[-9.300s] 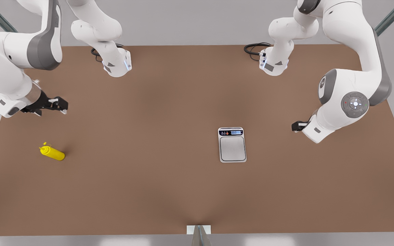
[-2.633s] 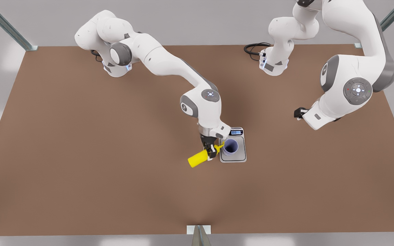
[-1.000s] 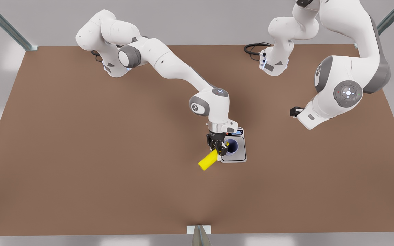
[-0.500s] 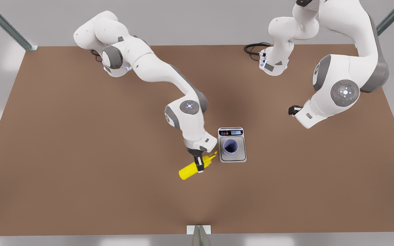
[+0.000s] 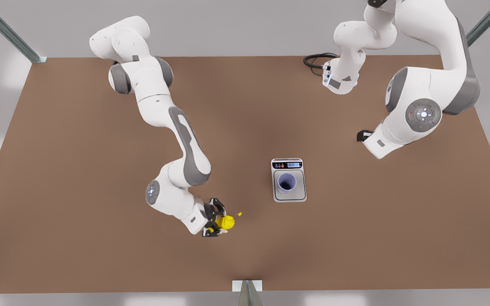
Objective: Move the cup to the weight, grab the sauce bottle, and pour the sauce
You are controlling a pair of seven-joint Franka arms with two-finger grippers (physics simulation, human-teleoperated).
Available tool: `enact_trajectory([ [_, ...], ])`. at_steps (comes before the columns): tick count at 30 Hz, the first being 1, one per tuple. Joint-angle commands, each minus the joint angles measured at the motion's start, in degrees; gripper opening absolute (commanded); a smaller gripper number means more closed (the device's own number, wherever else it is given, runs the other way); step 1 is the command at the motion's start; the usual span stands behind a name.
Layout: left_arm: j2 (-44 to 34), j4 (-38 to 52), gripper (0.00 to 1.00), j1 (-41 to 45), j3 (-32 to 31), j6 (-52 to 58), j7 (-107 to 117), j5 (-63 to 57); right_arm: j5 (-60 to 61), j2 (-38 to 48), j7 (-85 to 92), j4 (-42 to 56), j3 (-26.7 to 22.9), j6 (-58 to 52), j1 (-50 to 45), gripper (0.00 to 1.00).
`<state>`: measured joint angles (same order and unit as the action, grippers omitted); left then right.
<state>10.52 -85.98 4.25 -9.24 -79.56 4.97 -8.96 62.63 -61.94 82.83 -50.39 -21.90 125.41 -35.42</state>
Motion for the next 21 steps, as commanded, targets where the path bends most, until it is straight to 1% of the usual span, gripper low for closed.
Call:
enact_trajectory([
  [1,-0.1,0.0,1.00,0.0,-0.2,0.1,0.3,-0.4,10.8,0.1,26.4,-1.5,0.2,-0.2,0.0,0.55],
  [2,-0.1,0.0,1.00,0.0,-0.2,0.1,0.3,-0.4,11.3,0.1,27.0,-2.1,1.7,-0.2,0.2,0.55],
  [4,-0.1,-0.1,1.00,0.0,-0.3,0.1,0.3,-0.4,13.9,0.0,29.1,-2.8,1.7,-0.3,0.3,0.55],
  [6,0.0,-0.2,1.00,0.1,-1.4,0.0,1.8,-2.6,14.4,0.0,30.0,-3.6,4.1,-0.3,1.3,0.55],
  [10,0.1,-0.2,1.00,-0.1,-1.7,0.1,2.5,-2.2,17.1,-1.1,32.1,-3.7,4.7,-1.1,2.3,0.55],
  [12,0.4,-0.2,1.00,-0.3,-1.7,-0.1,2.5,-0.6,17.2,-1.7,32.7,-3.7,6.3,-1.2,3.6,0.55],
  [17,0.4,-0.1,1.00,-0.3,-1.7,-0.1,2.3,-1.0,17.2,-2.8,33.4,-3.7,12.0,-1.2,7.3,0.55],
  [21,0.5,-0.2,1.00,-0.7,-1.7,0.0,2.2,-0.6,18.8,-3.6,33.4,-3.7,12.9,-1.2,8.0,0.55],
])
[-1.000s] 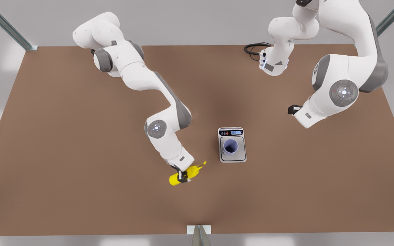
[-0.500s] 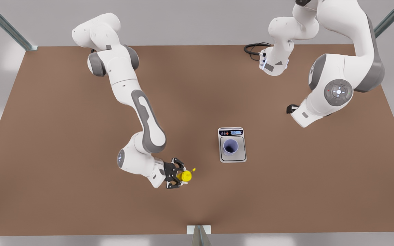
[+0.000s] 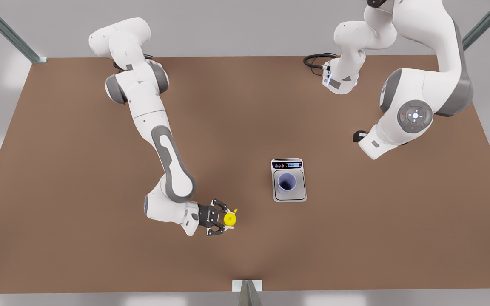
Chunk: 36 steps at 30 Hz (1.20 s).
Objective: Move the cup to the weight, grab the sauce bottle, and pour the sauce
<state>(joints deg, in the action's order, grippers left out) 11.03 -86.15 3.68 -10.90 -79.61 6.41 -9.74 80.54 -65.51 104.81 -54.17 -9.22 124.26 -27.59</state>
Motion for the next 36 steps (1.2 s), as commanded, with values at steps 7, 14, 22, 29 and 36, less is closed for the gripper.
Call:
enact_trajectory([
  [7,0.3,0.0,1.00,-0.2,0.0,0.2,0.8,0.1,2.0,-0.9,12.7,0.0,0.2,-0.9,1.0,0.55],
  [14,0.3,0.0,1.00,-0.2,0.0,0.2,0.8,0.0,2.5,-2.1,12.7,0.1,0.2,-0.9,1.1,0.55],
  [22,0.4,0.0,1.00,-0.2,0.0,0.2,0.8,0.0,2.9,-2.1,12.4,0.0,0.6,-0.9,1.5,1.00],
  [29,0.3,0.1,1.00,-0.2,0.0,0.2,1.0,0.0,3.1,-2.1,12.5,0.0,0.7,-0.9,1.9,1.00],
  [36,0.4,-0.1,1.00,-0.2,0.0,0.4,1.0,0.0,3.0,-1.4,14.2,-1.6,1.8,-3.5,3.8,1.00],
])
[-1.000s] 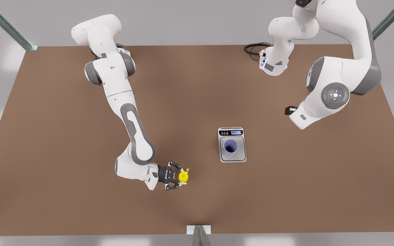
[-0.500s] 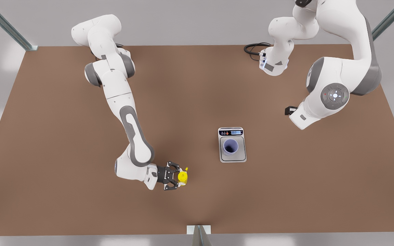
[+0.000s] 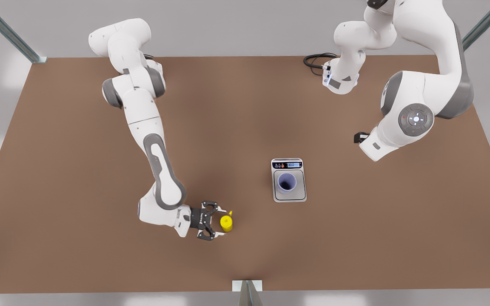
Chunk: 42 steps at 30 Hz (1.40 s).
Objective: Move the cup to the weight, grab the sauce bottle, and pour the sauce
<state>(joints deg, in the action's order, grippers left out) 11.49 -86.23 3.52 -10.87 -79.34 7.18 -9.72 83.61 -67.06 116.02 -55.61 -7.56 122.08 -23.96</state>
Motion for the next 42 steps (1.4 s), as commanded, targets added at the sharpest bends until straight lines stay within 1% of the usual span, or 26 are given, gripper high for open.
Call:
enact_trajectory([
  [1,-0.1,0.0,1.00,0.0,0.0,0.1,0.2,0.0,-0.1,0.3,3.1,-0.3,0.1,-1.8,0.3,1.00],
  [10,-0.1,0.1,1.00,0.2,0.0,0.2,0.3,0.0,-0.1,0.7,3.8,-0.2,0.1,-3.9,1.7,1.00],
  [15,-0.1,0.1,1.00,0.2,0.0,0.2,0.3,0.0,-1.3,1.9,5.4,-0.6,0.0,-8.9,5.5,1.00],
  [17,-0.1,0.0,1.00,0.2,0.0,0.2,0.3,0.0,-3.5,2.7,5.6,-0.6,-0.4,-12.1,7.9,1.00],
  [18,-0.1,0.0,1.00,0.2,0.0,0.2,0.3,0.0,-7.3,4.0,4.4,-0.8,-0.4,-12.4,9.0,1.00],
  [19,-0.1,0.0,1.00,0.2,0.0,0.4,0.1,0.0,-12.6,5.0,-6.7,-2.0,-1.2,-12.4,9.9,1.00],
  [20,-0.2,0.2,1.00,0.3,-0.1,1.6,-0.3,0.0,-17.7,10.5,-32.8,-9.3,-3.8,-12.4,9.9,1.00],
  [21,-0.2,0.3,1.00,0.2,-0.1,1.6,-1.6,0.1,-25.6,15.4,-55.4,-13.9,-4.4,-14.0,9.8,1.00],
  [22,-0.3,0.3,1.00,0.3,-0.1,1.8,-2.8,0.2,-35.3,16.6,-81.6,-13.6,-4.6,-21.6,10.2,1.00],
  [23,-0.3,0.4,1.00,0.4,-0.5,2.4,-2.8,0.2,-43.3,16.7,-109.9,-13.0,-4.8,-23.5,9.8,1.00],
  [24,-0.4,1.0,1.00,0.4,-0.5,2.5,-2.8,0.2,-55.6,17.6,-117.2,-9.0,-4.7,-25.1,9.7,1.00],
  [25,-0.4,1.3,1.00,0.4,-0.6,2.3,-2.7,0.1,-68.9,20.9,-118.0,-2.2,-5.1,-34.9,9.8,1.00],
  [26,-0.3,3.4,1.00,0.5,-0.6,2.2,-2.7,0.2,-77.5,27.2,-117.9,-0.6,-4.4,-40.4,7.0,1.00],
  [27,-0.3,3.4,1.00,0.4,-0.6,1.5,-2.8,0.2,-79.5,31.7,-117.9,-0.7,-5.0,-46.1,6.1,1.00],
  [29,-0.1,3.8,1.00,-0.8,-0.2,0.6,-2.9,0.8,-82.0,40.8,-117.5,-1.0,-4.3,-54.4,6.3,1.00],
  [30,-0.1,3.8,1.00,-0.8,-0.2,0.2,-2.9,0.9,-84.2,46.2,-117.6,-5.1,-2.6,-54.5,6.8,1.00],
  [31,-0.1,3.7,1.00,-0.6,-0.4,0.2,-2.9,1.1,-88.3,51.3,-118.0,-8.5,4.5,-54.5,11.0,1.00],
  [32,-0.2,3.7,1.00,-0.6,-0.4,0.2,-2.9,1.2,-90.4,57.9,-120.2,-15.6,10.5,-53.8,15.3,1.00],
  [33,-0.2,3.7,1.00,-0.6,-0.4,0.2,-2.9,2.3,-90.3,60.0,-121.1,-17.6,10.5,-53.8,15.3,1.00],
  [34,-0.2,3.7,1.00,-0.4,-0.5,0.4,-2.7,2.4,-90.3,60.5,-121.3,-17.6,10.5,-53.8,15.3,1.00],
  [37,-0.1,3.4,1.00,-1.1,-0.5,1.2,-2.6,5.8,-90.1,60.4,-121.0,-17.5,10.4,-53.9,15.3,1.00],
  [42,-0.3,3.4,1.00,-0.6,-0.6,2.0,-2.4,7.5,-89.9,60.3,-120.8,-17.5,10.1,-54.0,15.3,1.00],
])
